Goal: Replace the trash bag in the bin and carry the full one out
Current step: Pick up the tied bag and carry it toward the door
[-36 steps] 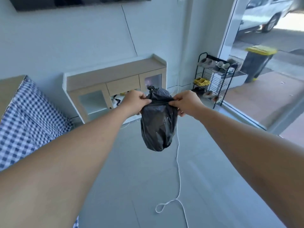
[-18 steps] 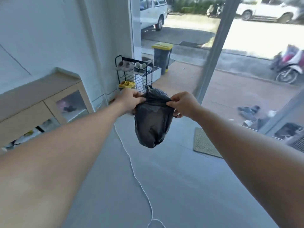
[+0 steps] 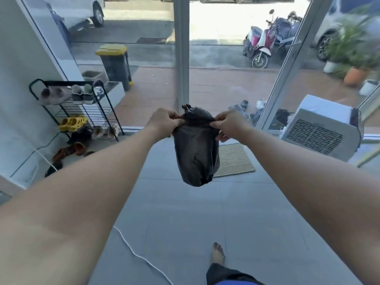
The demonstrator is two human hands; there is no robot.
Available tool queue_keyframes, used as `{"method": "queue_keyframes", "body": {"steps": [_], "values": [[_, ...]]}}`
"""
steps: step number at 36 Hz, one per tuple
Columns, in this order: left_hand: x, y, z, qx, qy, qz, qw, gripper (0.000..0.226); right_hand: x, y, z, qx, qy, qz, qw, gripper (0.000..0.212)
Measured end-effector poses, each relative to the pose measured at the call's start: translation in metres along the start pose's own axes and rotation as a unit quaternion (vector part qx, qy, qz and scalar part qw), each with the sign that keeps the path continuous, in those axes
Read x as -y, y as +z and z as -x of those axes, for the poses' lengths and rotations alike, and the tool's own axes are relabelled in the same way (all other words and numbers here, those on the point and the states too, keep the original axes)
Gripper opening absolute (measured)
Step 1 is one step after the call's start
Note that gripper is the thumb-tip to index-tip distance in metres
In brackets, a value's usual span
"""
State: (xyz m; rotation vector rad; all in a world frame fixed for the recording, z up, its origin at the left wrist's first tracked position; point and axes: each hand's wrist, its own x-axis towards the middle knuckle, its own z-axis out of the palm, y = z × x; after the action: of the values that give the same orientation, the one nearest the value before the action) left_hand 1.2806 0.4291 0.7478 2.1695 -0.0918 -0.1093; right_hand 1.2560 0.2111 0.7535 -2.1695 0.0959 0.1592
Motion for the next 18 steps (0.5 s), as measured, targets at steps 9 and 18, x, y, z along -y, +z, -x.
{"method": "queue_keyframes", "body": {"steps": [9,18], "values": [[0.015,0.069,-0.121,0.012,-0.076,0.048,0.996,0.010,-0.061,-0.028,-0.119,0.033,0.051,0.016,0.998,0.011],[0.062,0.122,-0.206,0.028,-0.167,0.065,0.983,0.008,-0.121,-0.017,-0.221,0.062,0.117,0.017,0.991,0.008]]}}
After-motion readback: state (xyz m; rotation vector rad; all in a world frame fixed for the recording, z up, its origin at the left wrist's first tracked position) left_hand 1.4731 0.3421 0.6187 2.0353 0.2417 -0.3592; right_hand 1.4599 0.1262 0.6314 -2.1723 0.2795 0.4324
